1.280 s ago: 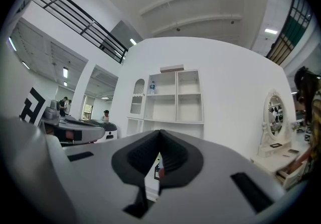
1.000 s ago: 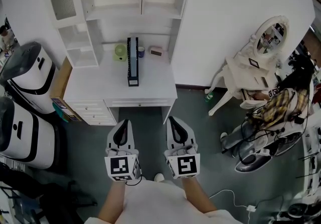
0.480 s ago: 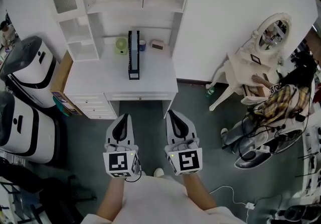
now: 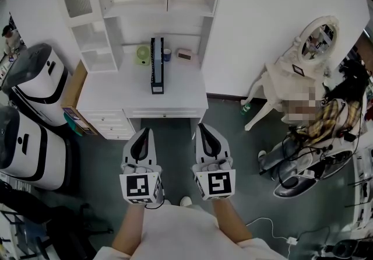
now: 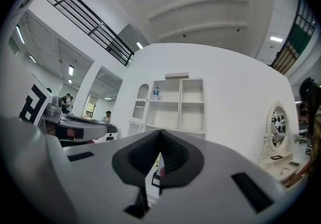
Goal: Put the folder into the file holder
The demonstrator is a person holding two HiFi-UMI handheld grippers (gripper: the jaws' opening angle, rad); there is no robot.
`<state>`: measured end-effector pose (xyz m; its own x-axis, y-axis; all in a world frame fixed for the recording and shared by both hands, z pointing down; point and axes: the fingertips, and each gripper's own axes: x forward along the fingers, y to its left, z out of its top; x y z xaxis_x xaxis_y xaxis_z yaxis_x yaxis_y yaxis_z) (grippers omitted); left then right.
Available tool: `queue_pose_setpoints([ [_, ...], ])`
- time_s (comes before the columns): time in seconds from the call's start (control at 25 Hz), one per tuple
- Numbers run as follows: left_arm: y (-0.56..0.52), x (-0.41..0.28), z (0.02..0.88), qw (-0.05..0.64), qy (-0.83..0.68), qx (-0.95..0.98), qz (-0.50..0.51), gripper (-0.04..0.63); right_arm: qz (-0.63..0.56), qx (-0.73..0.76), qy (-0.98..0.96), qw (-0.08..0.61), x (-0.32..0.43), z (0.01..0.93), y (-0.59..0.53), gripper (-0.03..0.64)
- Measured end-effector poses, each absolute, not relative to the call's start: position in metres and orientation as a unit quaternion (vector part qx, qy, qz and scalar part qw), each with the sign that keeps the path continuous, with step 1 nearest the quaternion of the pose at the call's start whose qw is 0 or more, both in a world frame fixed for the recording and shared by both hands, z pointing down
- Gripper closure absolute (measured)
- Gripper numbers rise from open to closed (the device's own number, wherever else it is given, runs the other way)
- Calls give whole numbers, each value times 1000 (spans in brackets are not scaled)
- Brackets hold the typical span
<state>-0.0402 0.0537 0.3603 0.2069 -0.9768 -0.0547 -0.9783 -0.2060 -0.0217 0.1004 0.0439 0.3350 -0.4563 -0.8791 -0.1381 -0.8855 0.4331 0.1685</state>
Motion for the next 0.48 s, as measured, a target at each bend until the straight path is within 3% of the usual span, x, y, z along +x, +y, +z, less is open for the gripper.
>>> queue_pose_setpoints([
  [0.48,58,-35,366,21,627,-779,12,603,105,-522,846,18,102,338,48,630],
])
